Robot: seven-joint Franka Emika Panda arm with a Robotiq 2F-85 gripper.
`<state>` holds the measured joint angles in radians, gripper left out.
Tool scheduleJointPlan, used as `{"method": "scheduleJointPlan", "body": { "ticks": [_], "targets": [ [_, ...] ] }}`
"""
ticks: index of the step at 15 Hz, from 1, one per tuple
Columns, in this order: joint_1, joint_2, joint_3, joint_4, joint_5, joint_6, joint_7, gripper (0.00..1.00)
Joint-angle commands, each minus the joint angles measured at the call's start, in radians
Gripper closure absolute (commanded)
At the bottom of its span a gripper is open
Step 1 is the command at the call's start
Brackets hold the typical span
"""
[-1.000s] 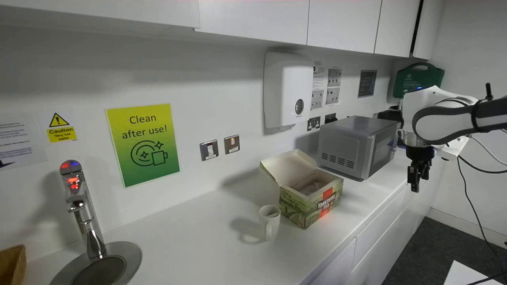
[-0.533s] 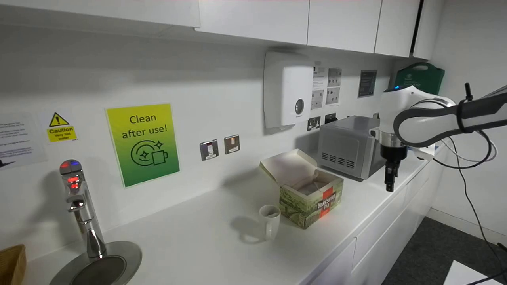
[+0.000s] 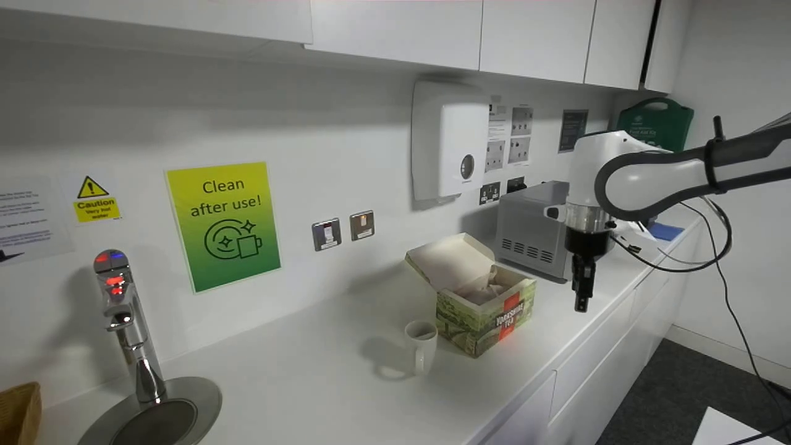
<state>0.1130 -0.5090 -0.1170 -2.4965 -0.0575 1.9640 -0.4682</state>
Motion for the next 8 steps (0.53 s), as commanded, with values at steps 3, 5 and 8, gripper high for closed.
{"method": "scheduleJointPlan", "body": {
  "ticks": [3,5,8],
  "targets": [
    [-0.015,0.002,0.009,0.0,0.005,-0.002,-0.004,0.0],
    [-0.016,0.002,0.009,-0.001,0.005,-0.002,-0.004,0.0],
    [-0.02,-0.012,0.027,-0.024,-0.01,0.025,0.026,0.0]
  ]
}}
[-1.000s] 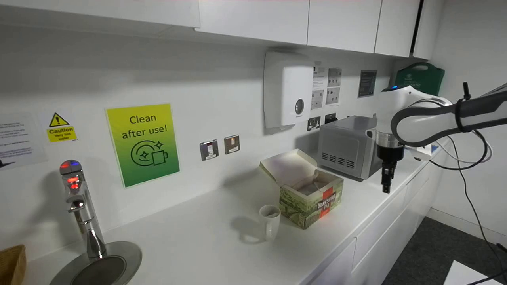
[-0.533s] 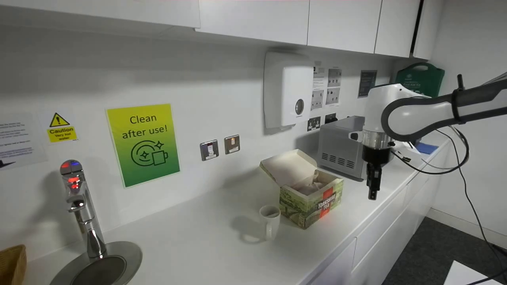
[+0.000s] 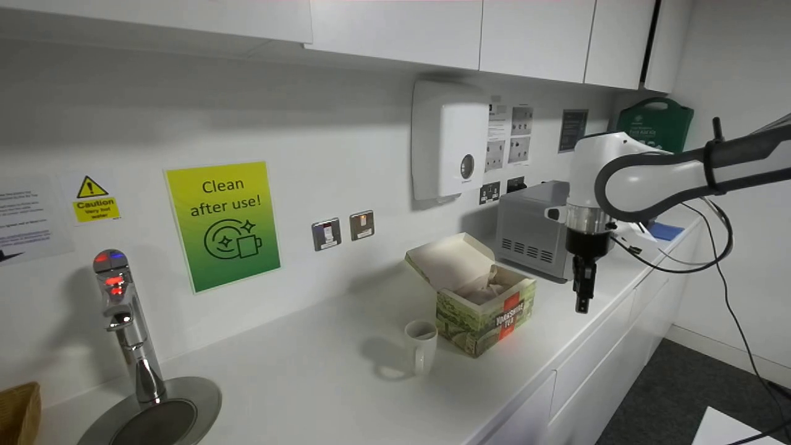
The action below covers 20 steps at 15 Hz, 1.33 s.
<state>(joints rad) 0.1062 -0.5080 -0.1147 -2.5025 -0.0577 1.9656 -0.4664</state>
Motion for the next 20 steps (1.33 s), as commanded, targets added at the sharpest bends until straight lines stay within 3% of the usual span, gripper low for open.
{"method": "scheduleJointPlan", "body": {
  "ticks": [1,11,16,20],
  "targets": [
    [-0.011,-0.008,0.032,-0.016,-0.013,0.027,0.032,0.0],
    [0.029,0.198,0.201,0.157,-0.049,0.014,0.156,0.0],
    [0.088,0.282,0.164,0.266,0.127,0.055,-0.124,0.0],
    [0.098,0.312,0.169,0.33,0.188,0.023,-0.344,0.0]
  ]
}}
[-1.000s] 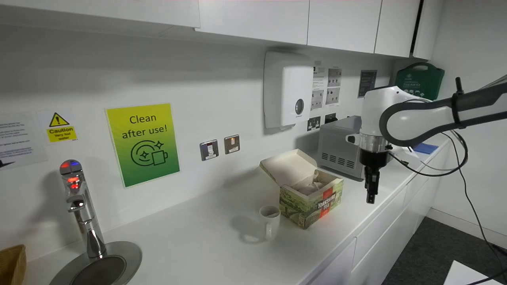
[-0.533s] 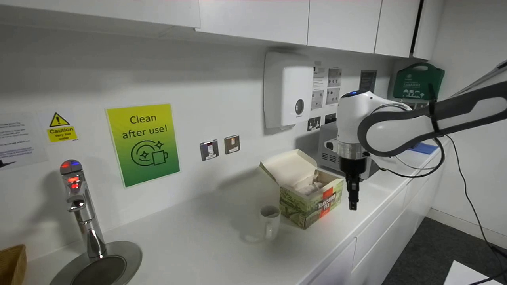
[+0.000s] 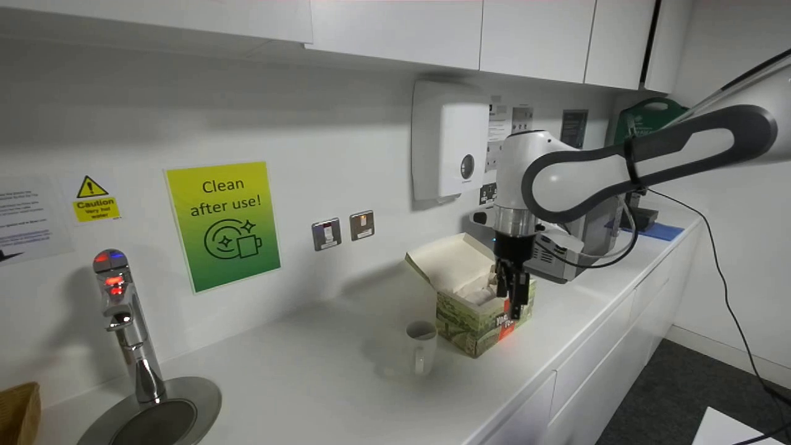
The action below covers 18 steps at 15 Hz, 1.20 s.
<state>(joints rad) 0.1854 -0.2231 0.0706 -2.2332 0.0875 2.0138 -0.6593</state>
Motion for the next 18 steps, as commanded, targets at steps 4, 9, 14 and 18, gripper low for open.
{"method": "scheduleJointPlan", "body": {
  "ticks": [4,9,14,18],
  "targets": [
    [0.0,0.019,0.005,0.036,0.016,-0.015,-0.126,0.0],
    [-0.006,0.029,0.003,0.039,0.005,-0.016,-0.12,0.0],
    [-0.015,0.113,0.001,0.111,0.019,-0.035,-0.116,0.0],
    [-0.008,0.215,0.031,0.206,-0.024,-0.051,-0.082,0.0]
  ]
}}
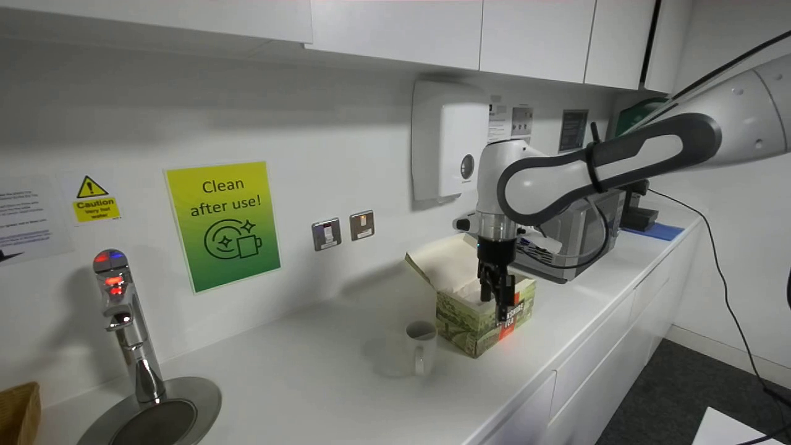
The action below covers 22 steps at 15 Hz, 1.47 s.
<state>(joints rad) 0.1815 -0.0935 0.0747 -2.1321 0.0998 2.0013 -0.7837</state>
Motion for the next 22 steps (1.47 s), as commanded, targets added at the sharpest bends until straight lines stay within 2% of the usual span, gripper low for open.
{"method": "scheduleJointPlan", "body": {
  "ticks": [1,7,14,15,22],
  "targets": [
    [-0.002,0.114,0.037,0.132,-0.052,-0.043,0.056,0.0],
    [0.007,0.252,0.096,0.262,-0.127,-0.09,0.133,0.0],
    [0.016,0.31,0.118,0.356,-0.218,-0.149,0.159,0.0],
    [0.0,0.296,0.123,0.303,-0.177,-0.102,0.129,0.0],
    [0.002,0.288,0.128,0.318,-0.184,-0.112,0.125,0.0]
  ]
}}
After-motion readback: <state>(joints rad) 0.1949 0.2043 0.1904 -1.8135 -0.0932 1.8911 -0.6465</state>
